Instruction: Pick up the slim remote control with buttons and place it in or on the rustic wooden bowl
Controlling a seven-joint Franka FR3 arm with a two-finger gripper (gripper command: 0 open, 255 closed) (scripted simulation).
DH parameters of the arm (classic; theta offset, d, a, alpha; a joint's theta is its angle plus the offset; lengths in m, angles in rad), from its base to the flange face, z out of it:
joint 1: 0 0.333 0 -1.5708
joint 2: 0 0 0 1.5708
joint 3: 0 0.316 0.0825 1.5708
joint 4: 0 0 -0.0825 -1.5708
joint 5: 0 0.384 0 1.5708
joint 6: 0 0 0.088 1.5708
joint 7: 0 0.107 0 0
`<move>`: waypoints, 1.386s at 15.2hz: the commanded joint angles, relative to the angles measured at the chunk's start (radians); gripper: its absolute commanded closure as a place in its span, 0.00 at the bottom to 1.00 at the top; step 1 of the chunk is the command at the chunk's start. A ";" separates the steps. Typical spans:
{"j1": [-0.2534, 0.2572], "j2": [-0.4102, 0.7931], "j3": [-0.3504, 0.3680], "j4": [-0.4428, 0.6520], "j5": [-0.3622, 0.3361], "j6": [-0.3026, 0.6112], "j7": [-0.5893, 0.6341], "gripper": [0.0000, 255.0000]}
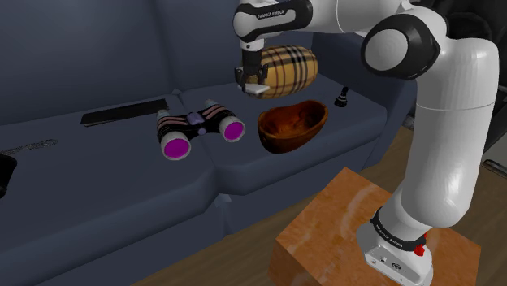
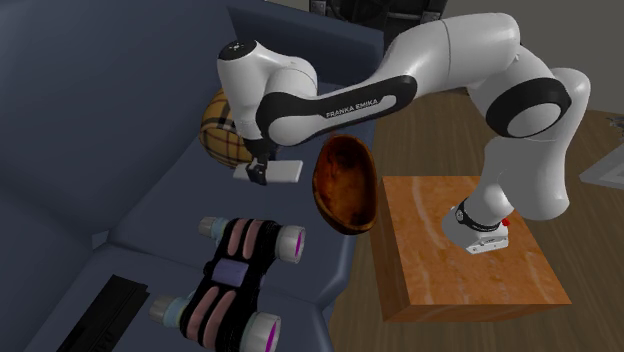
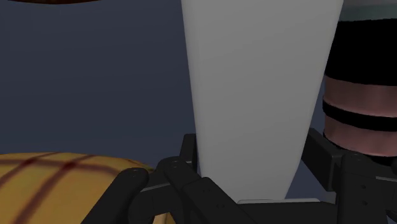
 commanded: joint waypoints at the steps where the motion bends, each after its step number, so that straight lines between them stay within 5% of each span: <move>1: -0.001 -0.001 0.000 0.029 0.000 -0.030 -0.001 1.00; 15: -0.003 0.027 -0.001 0.259 0.001 -0.232 -0.003 1.00; 21: -0.021 -0.265 -0.015 -0.156 -0.007 -0.109 -0.037 1.00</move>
